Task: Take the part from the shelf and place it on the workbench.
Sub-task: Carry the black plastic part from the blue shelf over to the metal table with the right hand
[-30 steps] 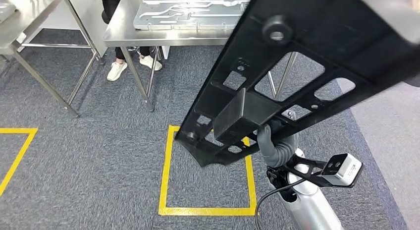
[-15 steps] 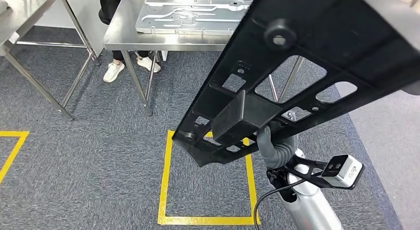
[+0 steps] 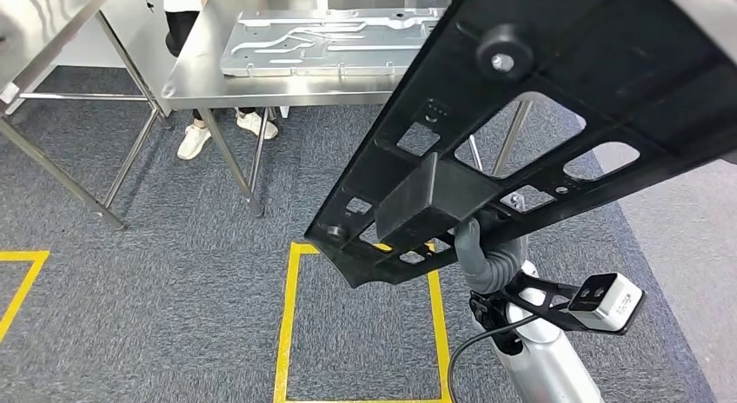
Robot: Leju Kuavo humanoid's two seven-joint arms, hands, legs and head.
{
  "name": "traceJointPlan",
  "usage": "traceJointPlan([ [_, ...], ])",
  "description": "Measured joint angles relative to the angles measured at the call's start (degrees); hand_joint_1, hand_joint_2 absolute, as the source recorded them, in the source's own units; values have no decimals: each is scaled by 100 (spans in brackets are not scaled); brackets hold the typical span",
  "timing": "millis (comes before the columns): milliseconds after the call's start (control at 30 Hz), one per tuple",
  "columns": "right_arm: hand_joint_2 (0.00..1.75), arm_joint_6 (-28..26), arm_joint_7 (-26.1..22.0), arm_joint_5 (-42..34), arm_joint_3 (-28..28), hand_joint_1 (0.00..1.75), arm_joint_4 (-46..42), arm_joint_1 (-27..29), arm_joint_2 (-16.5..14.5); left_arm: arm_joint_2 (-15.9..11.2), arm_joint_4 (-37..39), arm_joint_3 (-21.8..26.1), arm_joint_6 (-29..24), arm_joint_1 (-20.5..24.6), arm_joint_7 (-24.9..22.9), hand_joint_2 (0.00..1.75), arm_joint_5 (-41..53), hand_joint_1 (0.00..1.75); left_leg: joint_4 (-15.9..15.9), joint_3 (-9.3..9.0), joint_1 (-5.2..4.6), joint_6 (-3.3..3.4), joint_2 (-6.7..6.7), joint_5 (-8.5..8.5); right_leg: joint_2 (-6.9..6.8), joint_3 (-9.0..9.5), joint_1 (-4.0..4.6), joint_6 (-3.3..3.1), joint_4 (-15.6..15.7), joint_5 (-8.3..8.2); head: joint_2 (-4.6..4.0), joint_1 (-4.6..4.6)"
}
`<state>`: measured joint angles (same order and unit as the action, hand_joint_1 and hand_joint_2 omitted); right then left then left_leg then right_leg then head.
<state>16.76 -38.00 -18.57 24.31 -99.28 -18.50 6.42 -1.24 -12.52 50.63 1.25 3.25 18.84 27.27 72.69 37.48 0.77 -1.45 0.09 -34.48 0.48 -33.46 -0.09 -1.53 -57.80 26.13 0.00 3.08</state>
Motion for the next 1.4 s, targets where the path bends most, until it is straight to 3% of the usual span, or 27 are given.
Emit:
traceJointPlan([
  [33, 175, 9, 2, -26, 0, 175, -7, 17, -1, -2, 0, 14, 1, -10, 0, 175, 9, 0, 108, 139, 0, 0, 0, -81, 29, 51, 3, 1, -1, 44, 0, 0],
  [67, 175, 22, 2, -54, 0, 175, -10, 34, -2, -2, 0, 25, 2, -19, 0, 175, 17, 0, 24, 186, 0, 11, -3, -38, 63, 111, 5, 6, -1, 88, 0, 0],
  [100, 175, 43, 2, -82, 0, 175, -10, 46, -4, -2, 0, 33, 3, -24, 0, 175, 23, 0, -243, 146, 0, 28, -16, 150, 100, 181, 5, 14, -2, 136, 0, 0],
  [167, 175, 98, -2, -133, 0, 175, -12, 60, -14, -5, 0, 49, 3, -35, 0, 175, 33, 0, -960, -22, -9, 75, -112, 712, 176, 301, 5, 41, -3, 231, 0, -1],
  [233, 175, 141, -5, -163, 0, 175, -24, 70, -31, -13, 0, 64, -1, -48, 1, 175, 43, 0, -1339, -130, -39, 131, -187, 995, 268, 344, 1, 97, -6, 303, 0, -1],
  [300, 175, 170, -6, -173, -9, 175, -61, 82, -49, -25, 0, 75, -3, -43, 4, 175, 51, 0, -1383, -179, -53, 195, -151, 977, 334, 353, 0, 165, -37, 321, 0, -1],
  [367, 175, 207, -6, -174, -32, 175, -115, 87, -61, -33, 0, 80, -3, -18, 15, 175, 66, 0, -1431, -268, -35, 257, -106, 964, 265, 299, 0, 219, -229, 326, 0, -1],
  [433, 175, 225, -6, -145, -60, 175, -161, 93, -77, -37, 0, 88, -2, 1, 28, 175, 88, 0, -1461, -363, -25, 305, -74, 911, 106, -30, -12, 278, -795, 481, 0, -1],
  [500, 175, 215, -4, -77, -87, 175, -185, 129, -100, -41, 0, 104, -2, 0, 36, 175, 105, 0, -1463, -436, -25, 325, -46, 831, 17, -535, -27, 331, -1498, 765, 0, -1],
  [533, 175, 209, -4, -45, -98, 175, -194, 154, -108, -42, 0, 113, -2, -4, 37, 175, 114, 0, -1462, -476, -25, 325, -39, 792, 3, -713, -34, 340, -1696, 843, 0, -1],
  [567, 175, 206, -3, -23, -110, 175, -207, 179, -112, -42, 0, 123, -2, -8, 37, 175, 118, 0, -1462, -533, -25, 322, -34, 744, -6, -797, -36, 339, -1689, 793, 0, -2],
  [600, 175, 207, -3, -11, -122, 175, -228, 196, -113, -41, 0, 132, -2, -11, 37, 175, 122, 0, -1462, -601, -25, 315, -33, 695, -13, -770, -36, 327, -1473, 617, 0, -2],
  [667, 175, 210, -3, 1, -150, 175, -277, 218, -113, -40, 0, 145, -2, -10, 37, 175, 126, 0, -1466, -744, -26, 284, -31, 583, -44, -538, -20, 273, -683, 53, 0, -2],
  [733, 175, 215, -3, 10, -174, 175, -308, 241, -115, -42, 0, 163, -2, -2, 38, 175, 126, 0, -1492, -819, -34, 232, -28, 503, -77, -390, 21, 202, -163, -204, 0, -3],
  [833, 175, 227, -4, 19, -214, 175, -326, 308, -122, -50, -1, 185, -2, -1, 39, 175, 133, 0, -1476, -888, -46, 136, -19, 476, -58, -299, 26, 98, -31, -206, 0, -2],
  [900, 175, 233, -7, 20, -240, 175, -331, 329, -131, -51, -2, 188, -2, 7, 43, 175, 142, 0, -1136, -757, -39, 96, -19, 471, -48, -157, 3, 37, 18, -171, 0, -2],
  [933, 175, 234, -7, 20, -248, 175, -333, 336, -137, -52, -2, 190, -3, 13, 44, 175, 144, 0, -826, -577, -32, 80, -20, 426, -45, -92, -3, 15, 38, -142, 0, -1],
  [1000, 175, 236, -8, 20, -254, 175, -335, 356, -145, -53, -2, 194, -6, 8, 45, 175, 144, 0, -125, -90, -27, 46, -20, 158, -29, 5, 3, -14, 45, -54, 0, -1],
  [1067, 175, 236, -8, 22, -260, 175, -335, 395, -146, -54, -2, 197, -9, -13, 44, 175, 146, 0, 141, 240, -24, 25, -20, -81, 1, 130, 10, -17, 44, 53, 0, -1],
  [1100, 175, 236, -9, 23, -264, 175, -334, 413, -146, -54, -2, 198, -9, -21, 44, 175, 148, 0, -9, 266, -23, 32, -20, -26, 14, 206, 15, -12, 44, 110, 0, -1],
  [1133, 175, 236, -9, 26, -269, 175, -335, 427, -146, -53, -2, 198, -9, -25, 44, 175, 149, 0, -310, 220, -23, 48, -20, 164, 23, 290, 21, -6, 45, 172, 0, -1],
  [1200, 175, 236, -10, 33, -276, 175, -332, 448, -146, -58, -2, 205, -9, -29, 44, 175, 150, 0, -1004, 64, -40, 103, -25, 740, 37, 420, 34, 22, 42, 289, 0, -1],
  [1267, 175, 236, -11, 41, -284, 175, -332, 464, -146, -66, -3, 215, -9, -30, 43, 175, 153, 0, -1351, -33, -76, 170, -31, 1087, 62, 492, 42, 86, 33, 372, 0, -1],
  [1333, 175, 235, -12, 49, -292, 175, -341, 471, -148, -69, -4, 219, -9, -17, 45, 175, 156, 0, -1416, -116, -85, 241, -34, 1107, 76, 527, 42, 163, -21, 394, 0, 0],
  [1400, 175, 234, -13, 55, -301, 175, -353, 470, -148, -70, -4, 221, -9, -2, 50, 175, 157, 0, -1457, -232, -67, 302, -37, 1062, 50, 420, 30, 228, -326, 394, 0, -1],
])
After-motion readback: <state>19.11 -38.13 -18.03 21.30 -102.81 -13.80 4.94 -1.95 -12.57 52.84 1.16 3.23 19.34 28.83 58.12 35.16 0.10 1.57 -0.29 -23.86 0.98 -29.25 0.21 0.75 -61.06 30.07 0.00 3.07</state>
